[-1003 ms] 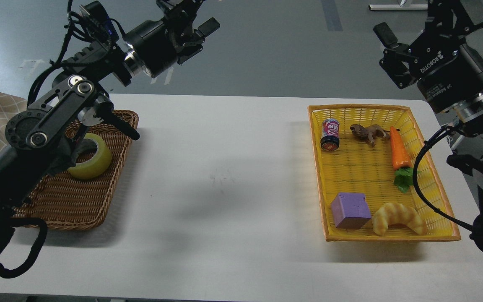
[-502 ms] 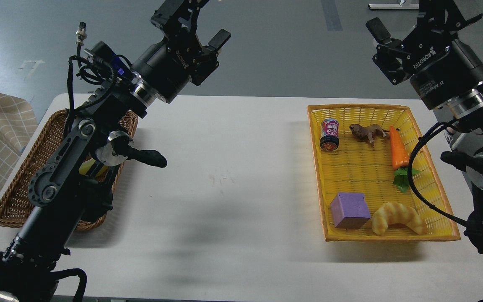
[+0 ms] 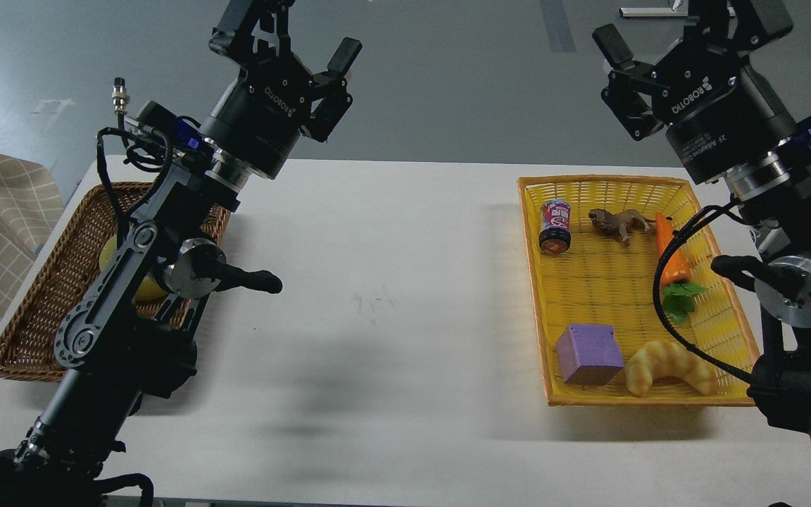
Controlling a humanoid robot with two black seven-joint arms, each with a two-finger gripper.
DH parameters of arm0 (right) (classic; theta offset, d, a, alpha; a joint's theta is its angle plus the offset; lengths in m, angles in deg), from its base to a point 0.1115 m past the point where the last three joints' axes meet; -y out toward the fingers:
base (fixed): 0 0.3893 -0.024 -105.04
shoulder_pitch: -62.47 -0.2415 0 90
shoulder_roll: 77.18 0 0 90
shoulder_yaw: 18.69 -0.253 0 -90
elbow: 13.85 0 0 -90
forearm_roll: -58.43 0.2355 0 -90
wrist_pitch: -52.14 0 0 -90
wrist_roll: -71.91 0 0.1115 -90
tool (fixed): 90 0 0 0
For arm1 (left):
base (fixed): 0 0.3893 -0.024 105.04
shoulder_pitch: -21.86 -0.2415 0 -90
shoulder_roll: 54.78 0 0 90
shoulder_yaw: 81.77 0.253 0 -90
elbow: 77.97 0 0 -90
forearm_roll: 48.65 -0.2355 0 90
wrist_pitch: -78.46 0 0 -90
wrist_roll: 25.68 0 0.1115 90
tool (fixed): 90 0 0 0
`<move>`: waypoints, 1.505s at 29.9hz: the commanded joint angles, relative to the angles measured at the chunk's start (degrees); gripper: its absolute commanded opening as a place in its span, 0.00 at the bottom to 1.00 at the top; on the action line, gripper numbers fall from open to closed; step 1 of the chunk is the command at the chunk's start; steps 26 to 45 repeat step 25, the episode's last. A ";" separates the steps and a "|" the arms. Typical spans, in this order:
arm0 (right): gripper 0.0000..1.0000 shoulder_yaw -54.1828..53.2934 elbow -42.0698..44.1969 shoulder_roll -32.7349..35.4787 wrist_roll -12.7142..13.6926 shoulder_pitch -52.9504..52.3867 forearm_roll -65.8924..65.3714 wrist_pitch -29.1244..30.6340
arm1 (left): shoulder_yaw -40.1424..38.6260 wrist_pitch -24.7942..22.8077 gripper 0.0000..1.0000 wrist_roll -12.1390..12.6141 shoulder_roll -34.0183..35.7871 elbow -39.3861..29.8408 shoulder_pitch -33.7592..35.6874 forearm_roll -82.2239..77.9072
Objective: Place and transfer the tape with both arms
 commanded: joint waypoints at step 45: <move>1.00 -2.10 -1.10 -0.68 -0.08 0.84 0.17 -0.38 | -0.04 2.75 0.98 -0.11 -1.24 -1.14 -1.63 -0.62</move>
